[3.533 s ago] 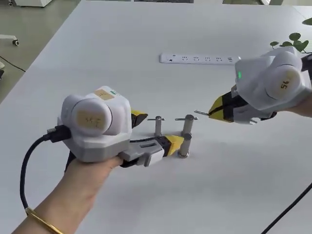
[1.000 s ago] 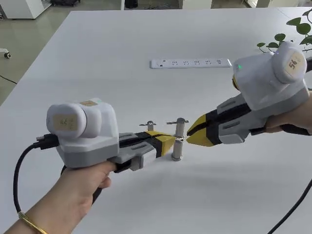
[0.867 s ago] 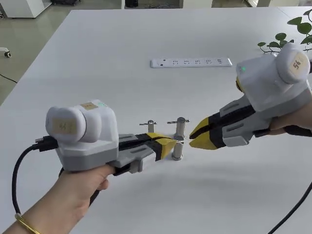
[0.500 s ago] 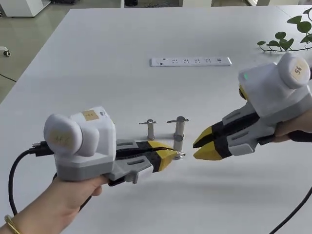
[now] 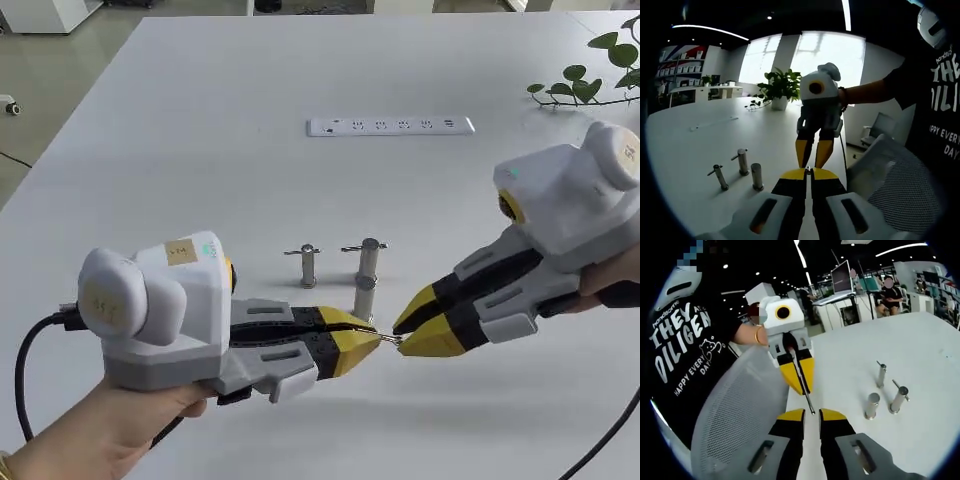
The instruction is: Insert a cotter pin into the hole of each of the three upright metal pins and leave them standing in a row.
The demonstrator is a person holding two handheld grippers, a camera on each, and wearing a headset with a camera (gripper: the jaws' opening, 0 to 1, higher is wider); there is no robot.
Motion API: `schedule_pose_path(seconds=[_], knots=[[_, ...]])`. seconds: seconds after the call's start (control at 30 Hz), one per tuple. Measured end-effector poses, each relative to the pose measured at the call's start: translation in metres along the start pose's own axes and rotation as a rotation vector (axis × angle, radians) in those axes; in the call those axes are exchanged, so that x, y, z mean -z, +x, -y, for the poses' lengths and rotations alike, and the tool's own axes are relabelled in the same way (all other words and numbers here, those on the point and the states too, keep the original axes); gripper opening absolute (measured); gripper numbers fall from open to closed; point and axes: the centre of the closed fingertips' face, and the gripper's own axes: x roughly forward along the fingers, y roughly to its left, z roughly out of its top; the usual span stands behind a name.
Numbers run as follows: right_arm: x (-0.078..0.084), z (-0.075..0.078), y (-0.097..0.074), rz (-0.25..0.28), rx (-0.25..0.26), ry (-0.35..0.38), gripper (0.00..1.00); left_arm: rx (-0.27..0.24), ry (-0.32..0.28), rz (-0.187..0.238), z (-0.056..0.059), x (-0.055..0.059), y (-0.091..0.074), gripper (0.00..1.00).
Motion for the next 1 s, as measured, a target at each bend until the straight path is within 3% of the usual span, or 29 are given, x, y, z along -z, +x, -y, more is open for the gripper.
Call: schedule_pose_path(seconds=[0.2, 0.4, 0.53, 0.77, 1.0], knots=[[0.000, -0.006, 0.004, 0.000, -0.031, 0.001, 0.02, 0.032, 0.000, 0.026, 0.007, -0.005, -0.001, 0.00], [-0.001, -0.009, 0.006, -0.013, -0.032, -0.045, 0.00, 0.040, -0.007, 0.026, 0.009, -0.004, -0.002, 0.00], [0.000, -0.009, 0.004, -0.024, -0.036, -0.005, 0.00, 0.043, -0.009, 0.022, 0.009, -0.002, -0.002, 0.00], [0.003, -0.012, 0.002, -0.052, -0.040, -0.005, 0.00, 0.052, -0.008, 0.017, 0.013, 0.000, 0.000, 0.01], [0.004, -0.005, 0.002, -0.098, 0.033, -0.058, 0.00, -0.026, 0.019, 0.013, 0.000, 0.002, 0.002, 0.05]])
